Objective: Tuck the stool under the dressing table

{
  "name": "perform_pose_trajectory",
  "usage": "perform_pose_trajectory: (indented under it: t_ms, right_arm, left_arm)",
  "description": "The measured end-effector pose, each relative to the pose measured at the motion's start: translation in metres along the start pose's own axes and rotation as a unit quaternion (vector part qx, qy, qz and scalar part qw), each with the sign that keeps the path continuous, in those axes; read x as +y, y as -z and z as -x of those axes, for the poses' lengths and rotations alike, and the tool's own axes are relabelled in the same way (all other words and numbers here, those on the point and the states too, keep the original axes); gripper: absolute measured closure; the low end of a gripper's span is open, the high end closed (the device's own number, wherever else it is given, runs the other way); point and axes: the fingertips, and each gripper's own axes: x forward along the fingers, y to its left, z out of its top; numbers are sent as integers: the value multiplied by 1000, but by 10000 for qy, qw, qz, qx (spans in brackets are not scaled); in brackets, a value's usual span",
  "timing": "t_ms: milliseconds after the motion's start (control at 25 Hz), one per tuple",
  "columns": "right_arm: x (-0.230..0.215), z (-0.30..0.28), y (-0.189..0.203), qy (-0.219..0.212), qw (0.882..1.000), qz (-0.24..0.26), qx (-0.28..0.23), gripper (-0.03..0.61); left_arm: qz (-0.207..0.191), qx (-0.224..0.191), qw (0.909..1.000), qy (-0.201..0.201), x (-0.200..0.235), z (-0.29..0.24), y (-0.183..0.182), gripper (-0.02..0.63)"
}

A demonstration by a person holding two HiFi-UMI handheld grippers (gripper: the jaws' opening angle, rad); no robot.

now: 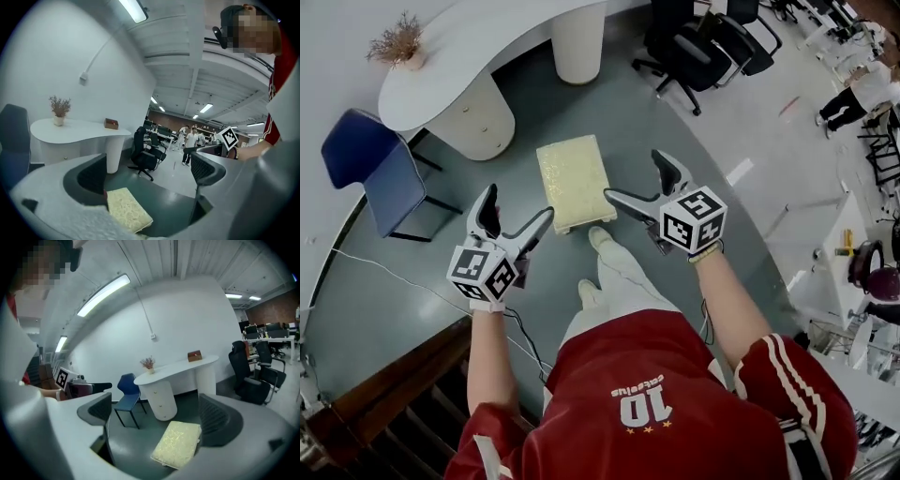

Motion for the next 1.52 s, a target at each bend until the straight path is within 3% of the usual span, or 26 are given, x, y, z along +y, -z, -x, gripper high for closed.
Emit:
perform_pose_trajectory:
  t_ms: [280,480,720,1120,1320,1520]
  right_arm:
    - [-85,-83,77,-95,9971,-305,689,12]
    - [-143,-128,138,-67,9901,-763,1173,12]
    - [-189,-183,231,-124,9767,-1170,1793,12]
    - [-228,-264,392,-143,9505,-1822,2513,14]
    - [-236,-288,440,-183,9444,-1876,2695,14]
    - [-232,-300,462,-317,9388,-1967,2811,17]
  left_arm:
    - [555,686,9956,325,58,-95,84,52]
    - [734,1252,9894,98,108,-152,166,52]
    - [987,2069,9734,-28,152,-185,283,52]
    - [1769,2602,9489,-248,217,-218,439,54]
    - [2078,2555,9439,-238,228,-235,479,54]
    - [2400,2543,9367,-194,228,-240,501,54]
